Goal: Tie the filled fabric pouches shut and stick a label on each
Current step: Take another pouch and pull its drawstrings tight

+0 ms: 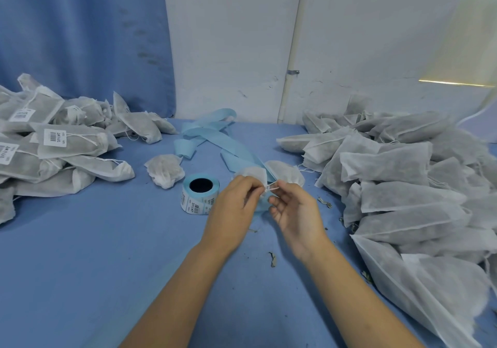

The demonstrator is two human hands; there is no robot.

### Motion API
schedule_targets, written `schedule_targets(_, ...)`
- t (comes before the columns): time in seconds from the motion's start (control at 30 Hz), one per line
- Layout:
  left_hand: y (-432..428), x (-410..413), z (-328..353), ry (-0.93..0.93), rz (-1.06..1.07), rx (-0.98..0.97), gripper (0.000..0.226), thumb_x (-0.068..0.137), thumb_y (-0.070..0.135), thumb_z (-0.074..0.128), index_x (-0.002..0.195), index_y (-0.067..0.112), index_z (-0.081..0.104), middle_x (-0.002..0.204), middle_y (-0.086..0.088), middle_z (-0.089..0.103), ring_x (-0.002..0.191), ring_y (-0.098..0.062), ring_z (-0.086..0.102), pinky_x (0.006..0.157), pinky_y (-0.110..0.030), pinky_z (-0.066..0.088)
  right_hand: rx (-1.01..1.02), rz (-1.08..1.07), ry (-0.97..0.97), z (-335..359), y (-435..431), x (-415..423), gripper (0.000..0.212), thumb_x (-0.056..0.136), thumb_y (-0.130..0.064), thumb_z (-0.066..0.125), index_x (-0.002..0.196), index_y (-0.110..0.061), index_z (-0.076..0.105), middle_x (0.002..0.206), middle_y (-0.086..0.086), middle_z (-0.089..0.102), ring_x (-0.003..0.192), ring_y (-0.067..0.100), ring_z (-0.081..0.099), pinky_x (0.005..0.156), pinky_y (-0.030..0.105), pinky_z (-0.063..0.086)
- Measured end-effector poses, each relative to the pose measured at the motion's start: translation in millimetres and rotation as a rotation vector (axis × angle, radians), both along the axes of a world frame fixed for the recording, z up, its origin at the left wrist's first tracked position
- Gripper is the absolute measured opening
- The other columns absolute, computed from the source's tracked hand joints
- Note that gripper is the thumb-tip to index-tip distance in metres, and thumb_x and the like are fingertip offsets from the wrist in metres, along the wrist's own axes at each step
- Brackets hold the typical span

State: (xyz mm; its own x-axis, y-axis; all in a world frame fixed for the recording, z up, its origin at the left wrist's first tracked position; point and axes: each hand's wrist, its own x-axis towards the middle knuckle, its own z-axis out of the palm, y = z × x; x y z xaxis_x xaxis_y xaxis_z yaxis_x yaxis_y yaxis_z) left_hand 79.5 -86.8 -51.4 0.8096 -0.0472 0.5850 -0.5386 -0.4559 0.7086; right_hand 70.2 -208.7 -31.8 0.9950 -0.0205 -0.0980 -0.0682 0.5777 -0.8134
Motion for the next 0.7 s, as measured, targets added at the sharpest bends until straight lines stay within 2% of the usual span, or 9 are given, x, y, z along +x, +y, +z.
schedule_targets(0.2, 0.0, 0.3, -0.8, 0.002, 0.020, 0.047, 0.010, 0.095, 0.014, 0.056, 0.089, 0.014, 0.063, 0.086, 0.006, 0.059, 0.079, -0.011, 0.054, 0.075, -0.035, 0.047, 0.034, -0.019, -0.050, -1.3, -0.5, 0.4, 0.014, 0.089, -0.014, 0.056, 0.076, -0.011, 0.060, 0.068, -0.002, 0.061, 0.053, 0.009, 0.055, 0.051, 0.017, 0.046)
schedule_targets(0.3, 1.0, 0.9, -1.4, 0.006, 0.014, 0.055, 0.010, 0.095, 0.013, 0.055, 0.089, 0.014, 0.063, 0.087, 0.005, 0.059, 0.079, -0.008, 0.053, 0.075, -0.033, 0.046, 0.050, -0.012, -0.062, -1.8, 0.9, -0.2, 0.007, 0.079, -0.015, 0.061, 0.073, -0.012, 0.061, 0.067, -0.001, 0.058, 0.049, 0.009, 0.048, 0.048, 0.016, 0.043)
schedule_targets(0.4, 3.2, 2.0, -2.6, 0.005, 0.019, 0.040, 0.011, 0.094, 0.011, 0.055, 0.089, 0.015, 0.063, 0.085, 0.006, 0.059, 0.080, -0.007, 0.053, 0.075, -0.028, 0.045, 0.048, -0.003, -0.069, -0.9, 1.8, -1.6, 0.006, 0.070, -0.018, 0.064, 0.071, -0.012, 0.061, 0.067, 0.000, 0.056, 0.046, 0.008, 0.040, 0.046, 0.016, 0.037)
schedule_targets(0.57, 5.7, 4.9, -3.4, 0.002, 0.052, 0.015, 0.011, 0.093, 0.008, 0.057, 0.090, 0.013, 0.066, 0.087, 0.004, 0.061, 0.081, -0.004, 0.053, 0.075, -0.019, 0.043, 0.047, 0.026, -0.094, 0.0, 3.2, -3.1, 0.009, 0.070, -0.015, 0.061, 0.061, -0.014, 0.063, 0.069, 0.001, 0.053, 0.040, 0.007, 0.031, 0.041, 0.017, 0.026)
schedule_targets(0.7, 4.8, 4.9, -3.7, 0.006, 0.052, -0.013, 0.012, 0.092, 0.008, 0.058, 0.088, 0.015, 0.067, 0.086, 0.007, 0.062, 0.083, -0.004, 0.054, 0.074, -0.015, 0.043, 0.019, 0.017, -0.133, -0.6, 2.8, -4.0, 0.008, 0.070, -0.016, 0.060, 0.067, -0.010, 0.056, 0.070, -0.001, 0.052, 0.037, 0.006, 0.024, 0.045, 0.020, 0.017)
